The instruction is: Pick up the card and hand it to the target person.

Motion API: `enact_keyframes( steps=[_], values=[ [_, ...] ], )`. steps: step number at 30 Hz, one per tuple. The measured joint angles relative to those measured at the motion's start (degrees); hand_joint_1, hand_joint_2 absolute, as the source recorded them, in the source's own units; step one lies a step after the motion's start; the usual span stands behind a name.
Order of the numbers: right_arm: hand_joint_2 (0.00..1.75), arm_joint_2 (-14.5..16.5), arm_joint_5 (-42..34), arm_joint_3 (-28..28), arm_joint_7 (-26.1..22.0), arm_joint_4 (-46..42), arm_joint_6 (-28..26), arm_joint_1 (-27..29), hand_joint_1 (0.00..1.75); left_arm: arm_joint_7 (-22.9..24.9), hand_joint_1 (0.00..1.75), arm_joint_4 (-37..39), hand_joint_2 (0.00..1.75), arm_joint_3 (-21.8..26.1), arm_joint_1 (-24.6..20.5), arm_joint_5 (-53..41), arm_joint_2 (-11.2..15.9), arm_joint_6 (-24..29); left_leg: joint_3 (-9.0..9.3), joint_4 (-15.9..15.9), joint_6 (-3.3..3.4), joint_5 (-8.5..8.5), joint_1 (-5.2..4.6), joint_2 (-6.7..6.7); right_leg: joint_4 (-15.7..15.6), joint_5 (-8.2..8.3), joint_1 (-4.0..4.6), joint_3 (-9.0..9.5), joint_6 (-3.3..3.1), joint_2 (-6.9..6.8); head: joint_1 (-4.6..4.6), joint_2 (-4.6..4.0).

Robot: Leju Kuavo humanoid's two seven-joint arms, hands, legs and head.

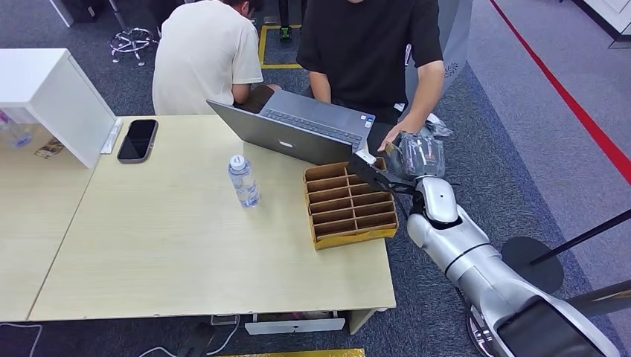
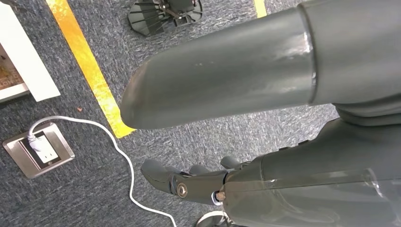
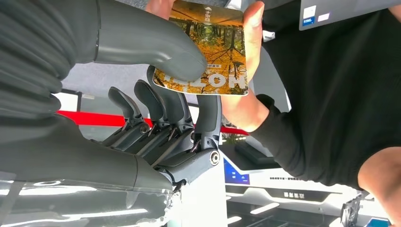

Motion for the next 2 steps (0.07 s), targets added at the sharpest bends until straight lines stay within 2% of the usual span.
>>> enact_keyframes(
  steps=[2],
  values=[
    [1.75,0.1,-0.1,0.1,-0.1,0.3,0.0,-0.1,1.5,0.0,0.0,0.0,0.0,0.0,0.0,-0.1,0.0,0.0,0.0,0.0,0.0,0.0,0.0,0.0,0.0,0.0,0.0,0.0,0.0,0.0,0.0,0.0]
  ],
)
